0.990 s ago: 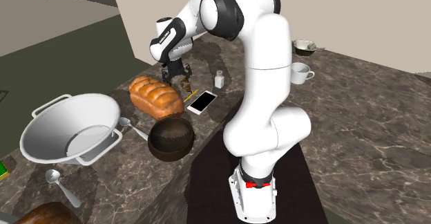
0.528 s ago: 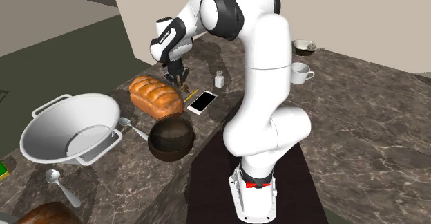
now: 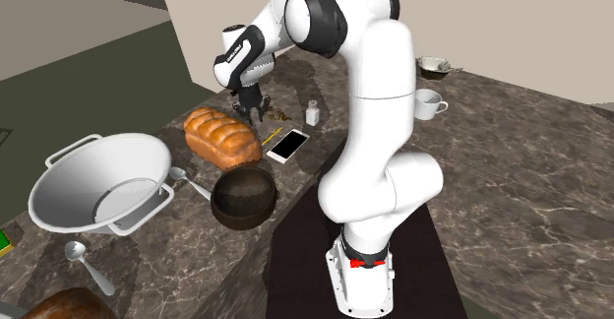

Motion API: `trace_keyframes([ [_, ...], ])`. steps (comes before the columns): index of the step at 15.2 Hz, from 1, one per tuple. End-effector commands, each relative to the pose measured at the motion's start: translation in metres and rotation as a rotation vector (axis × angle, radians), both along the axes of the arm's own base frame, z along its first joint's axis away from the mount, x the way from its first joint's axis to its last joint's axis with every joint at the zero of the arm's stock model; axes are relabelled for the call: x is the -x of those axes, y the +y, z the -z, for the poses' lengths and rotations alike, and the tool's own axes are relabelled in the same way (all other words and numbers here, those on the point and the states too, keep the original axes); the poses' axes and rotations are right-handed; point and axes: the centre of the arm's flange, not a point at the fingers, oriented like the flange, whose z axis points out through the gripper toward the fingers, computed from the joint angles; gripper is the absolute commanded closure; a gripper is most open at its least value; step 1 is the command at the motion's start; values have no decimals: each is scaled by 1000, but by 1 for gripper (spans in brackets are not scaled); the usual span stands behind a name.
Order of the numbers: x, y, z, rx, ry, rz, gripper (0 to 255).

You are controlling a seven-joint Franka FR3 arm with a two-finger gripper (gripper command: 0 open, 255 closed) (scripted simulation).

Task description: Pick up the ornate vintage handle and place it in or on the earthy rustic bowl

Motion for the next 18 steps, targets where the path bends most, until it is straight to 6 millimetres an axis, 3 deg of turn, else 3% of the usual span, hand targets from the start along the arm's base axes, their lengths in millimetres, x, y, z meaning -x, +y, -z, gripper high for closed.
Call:
trace_keyframes([
  [1, 4, -9, -4, 21, -24, -74, 0],
  [7, 16, -67, -29, 149, -169, -521, 0],
  [15, 8, -73, 9, 149, -170, -524, 0],
  [18, 8, -73, 9, 149, -170, -524, 0],
])
